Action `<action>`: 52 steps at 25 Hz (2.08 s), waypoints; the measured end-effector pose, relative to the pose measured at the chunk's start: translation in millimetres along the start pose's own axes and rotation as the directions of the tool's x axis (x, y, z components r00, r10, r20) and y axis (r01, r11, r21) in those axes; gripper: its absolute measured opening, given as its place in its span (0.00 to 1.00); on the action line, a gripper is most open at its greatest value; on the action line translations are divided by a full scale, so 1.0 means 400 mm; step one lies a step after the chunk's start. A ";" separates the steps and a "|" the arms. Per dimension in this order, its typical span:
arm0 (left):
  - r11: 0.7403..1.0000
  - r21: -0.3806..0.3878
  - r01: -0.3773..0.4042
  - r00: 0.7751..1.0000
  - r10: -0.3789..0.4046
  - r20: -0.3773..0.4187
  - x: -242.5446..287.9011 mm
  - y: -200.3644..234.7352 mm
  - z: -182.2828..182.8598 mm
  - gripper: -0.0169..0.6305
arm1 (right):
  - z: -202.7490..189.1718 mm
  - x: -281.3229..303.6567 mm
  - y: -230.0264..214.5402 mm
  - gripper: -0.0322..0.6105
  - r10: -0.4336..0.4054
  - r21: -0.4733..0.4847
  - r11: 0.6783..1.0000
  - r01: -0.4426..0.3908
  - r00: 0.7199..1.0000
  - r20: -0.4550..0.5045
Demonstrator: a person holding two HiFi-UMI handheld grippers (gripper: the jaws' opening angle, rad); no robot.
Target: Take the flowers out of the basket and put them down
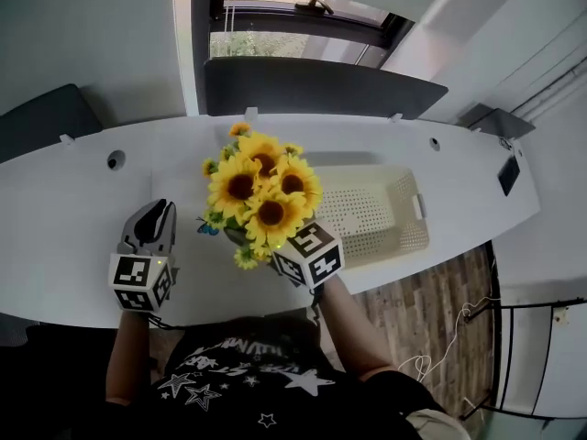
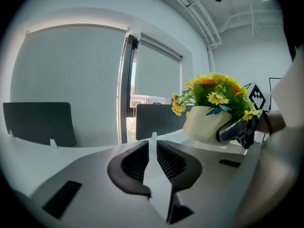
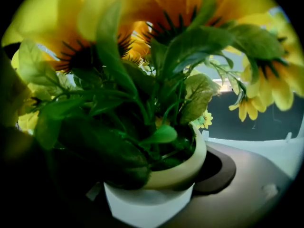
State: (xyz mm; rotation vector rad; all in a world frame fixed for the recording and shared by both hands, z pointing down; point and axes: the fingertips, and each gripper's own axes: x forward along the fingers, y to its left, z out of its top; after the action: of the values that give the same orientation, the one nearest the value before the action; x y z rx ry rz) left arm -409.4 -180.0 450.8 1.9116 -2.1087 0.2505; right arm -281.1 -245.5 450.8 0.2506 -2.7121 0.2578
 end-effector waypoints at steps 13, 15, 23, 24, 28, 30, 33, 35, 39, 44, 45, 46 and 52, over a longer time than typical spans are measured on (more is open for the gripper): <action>1.000 0.010 -0.029 1.000 0.029 0.005 0.005 0.183 -0.013 0.07 | -0.051 0.246 -0.019 0.86 -0.079 0.009 0.997 0.079 0.997 -0.009; 0.999 0.005 -0.032 0.999 0.032 -0.004 0.017 0.195 -0.023 0.07 | -0.053 0.273 -0.027 0.86 -0.071 -0.016 0.997 0.071 0.997 -0.001; 0.999 -0.030 -0.032 0.999 0.032 -0.008 0.063 0.212 -0.072 0.07 | -0.119 0.362 -0.103 0.86 -0.136 -0.031 0.990 0.135 0.990 -0.033; 0.999 -0.025 -0.035 0.999 0.035 -0.014 0.071 0.213 -0.078 0.07 | -0.130 0.369 -0.112 0.86 -0.140 -0.023 0.990 0.139 0.989 -0.039; 0.999 -0.022 -0.041 0.998 0.040 -0.051 0.089 0.219 -0.104 0.07 | -0.169 0.395 -0.130 0.86 -0.133 -0.015 0.991 0.132 0.989 -0.072; 0.998 -0.036 -0.042 0.997 0.040 -0.065 0.094 0.220 -0.119 0.07 | -0.189 0.408 -0.137 0.86 -0.128 -0.017 0.992 0.127 0.988 -0.092; 0.997 -0.049 -0.051 0.996 0.047 -0.081 0.096 0.224 -0.139 0.07 | -0.215 0.424 -0.137 0.86 -0.112 -0.010 0.994 0.111 0.987 -0.118; 0.997 -0.055 -0.057 0.995 0.052 -0.087 0.097 0.230 -0.142 0.07 | -0.232 0.435 -0.138 0.86 -0.109 -0.011 0.994 0.109 0.985 -0.132; 0.995 -0.075 -0.064 0.994 0.056 -0.096 0.100 0.240 -0.151 0.07 | -0.257 0.455 -0.137 0.86 -0.110 -0.017 0.994 0.109 0.983 -0.147; 0.995 -0.084 -0.062 0.993 0.052 -0.110 0.090 0.231 -0.160 0.07 | -0.263 0.464 -0.114 0.86 -0.114 -0.104 0.990 0.099 0.982 -0.153; 0.995 -0.084 -0.062 0.992 0.052 -0.112 0.092 0.231 -0.164 0.07 | -0.264 0.468 -0.114 0.86 -0.117 -0.128 0.987 0.097 0.981 -0.156; 0.995 -0.085 -0.061 0.992 0.051 -0.113 0.095 0.230 -0.168 0.07 | -0.265 0.470 -0.114 0.86 -0.118 -0.144 0.985 0.096 0.981 -0.156; 0.996 -0.080 -0.050 0.993 0.041 -0.110 0.097 0.220 -0.187 0.07 | -0.269 0.474 -0.115 0.85 -0.118 -0.136 0.986 0.097 0.981 -0.156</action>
State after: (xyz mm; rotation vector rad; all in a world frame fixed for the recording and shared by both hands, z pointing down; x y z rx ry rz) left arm -493.0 -183.5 539.1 1.7647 -2.0607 0.2657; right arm -402.2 -292.5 631.6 0.3239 -2.5309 0.0696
